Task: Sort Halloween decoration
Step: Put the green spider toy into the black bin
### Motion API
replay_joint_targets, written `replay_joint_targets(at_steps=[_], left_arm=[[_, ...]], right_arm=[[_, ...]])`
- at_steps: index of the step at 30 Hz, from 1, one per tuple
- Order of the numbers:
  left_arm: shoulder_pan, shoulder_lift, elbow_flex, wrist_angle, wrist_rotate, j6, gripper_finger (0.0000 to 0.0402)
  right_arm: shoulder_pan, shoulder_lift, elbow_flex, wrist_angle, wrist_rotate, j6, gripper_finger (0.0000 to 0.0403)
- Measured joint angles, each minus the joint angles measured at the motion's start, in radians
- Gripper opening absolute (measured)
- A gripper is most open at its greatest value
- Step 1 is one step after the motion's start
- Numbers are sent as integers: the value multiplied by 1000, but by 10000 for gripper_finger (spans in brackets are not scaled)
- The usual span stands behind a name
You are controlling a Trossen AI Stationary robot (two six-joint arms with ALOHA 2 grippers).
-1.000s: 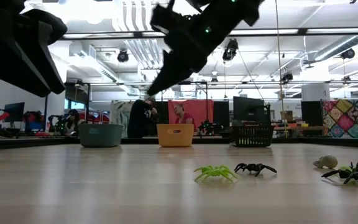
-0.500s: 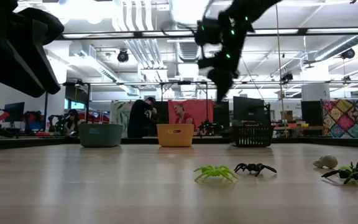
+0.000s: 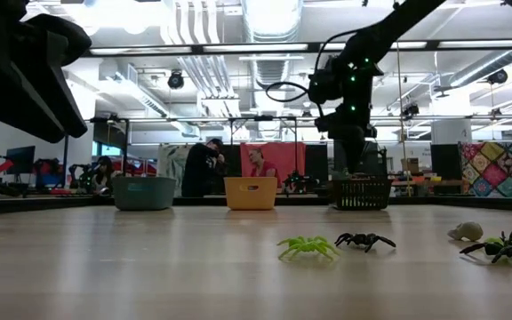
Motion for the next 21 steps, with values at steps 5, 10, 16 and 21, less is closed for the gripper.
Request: replay_joint_targets(at_steps=[5,10,16,21], left_arm=[[0,0,0,0,-2,2,97],[0,0,-1,0,-2,2,97],[0,0,-1,0,-3,3,97],[0,0,-1,0,-3,4,97]], right_arm=[[1,0,-10,5,-1,-18,23],[1,0,-13,21,-4,-13,63],[1,0,-13,31,-3,1,89],[16,-14,-14,24,3,55,89]])
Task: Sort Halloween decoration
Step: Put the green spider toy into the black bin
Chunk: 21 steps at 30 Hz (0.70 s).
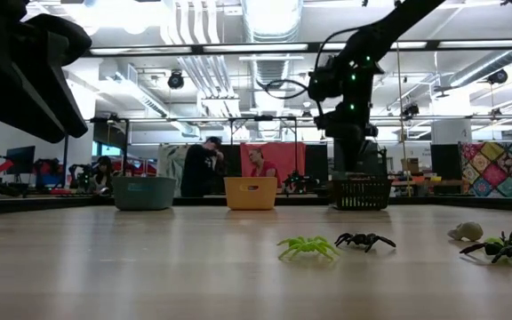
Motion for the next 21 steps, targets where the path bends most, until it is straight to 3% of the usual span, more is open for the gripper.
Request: replay_joint_targets(at_steps=[8,21], left_arm=[[0,0,0,7,0,0,97],[0,1,0,89,-17,60,97]], right_arm=[[127,-120,-3,-8,-6,75,78],[526,-311,-82,58,-6,270,82]])
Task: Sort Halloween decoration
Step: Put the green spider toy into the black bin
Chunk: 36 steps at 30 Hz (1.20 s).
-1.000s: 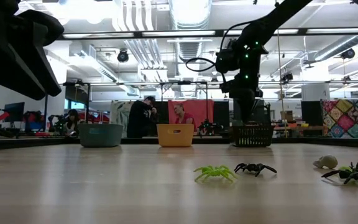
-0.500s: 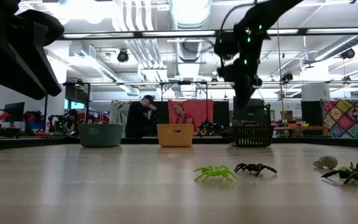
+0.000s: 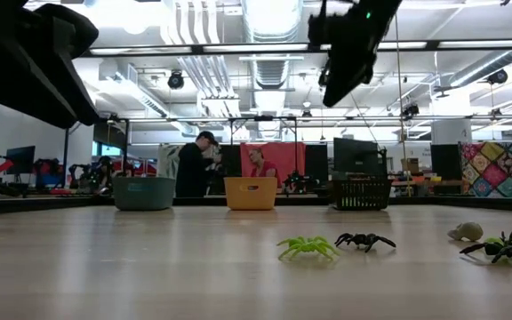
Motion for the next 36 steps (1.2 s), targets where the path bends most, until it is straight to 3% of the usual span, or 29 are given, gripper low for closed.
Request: replay_joint_targets(at_steps=[10,21,27,32,36], left_arm=[[-1,0,0,-8,117,-45,98],[-11,0,0,-81,238,-98,98],[-39,0,0,-114,237,-66,114],[-80,0,0,-173,233,-72,130],[-105,0,0,-174,229,-98,133]], right_arm=[[329,9,-99,258,9,97,75],[528,20,-295,696,11,105,77],[576,20,-350,718,119,130,70],[614,19,-356,675,124,168,75],[654,18,-354,542,123,307,72]])
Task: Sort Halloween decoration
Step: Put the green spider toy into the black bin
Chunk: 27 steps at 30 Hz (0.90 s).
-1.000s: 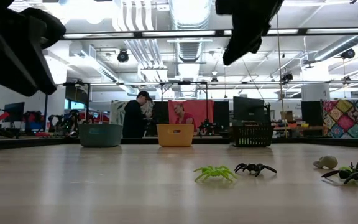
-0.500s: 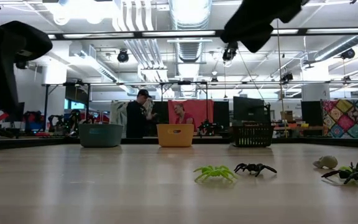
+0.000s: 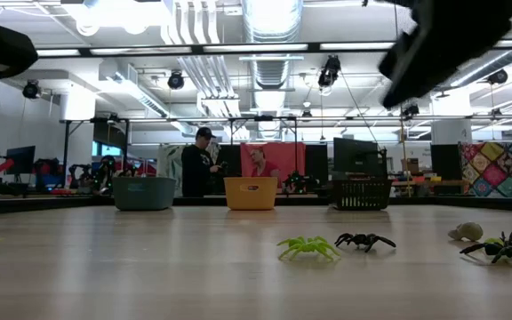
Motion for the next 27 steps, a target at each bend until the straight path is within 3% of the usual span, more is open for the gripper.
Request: replay_joint_targets(at_steps=[8,27], left_arm=[[-3,23,0,25,-28,-16,133],[-3,121,-11,94,-71,-32,131]], right_arm=[[83,0,-2,-189,22,279,71],[105,0,-2,-177,122,296,70]])
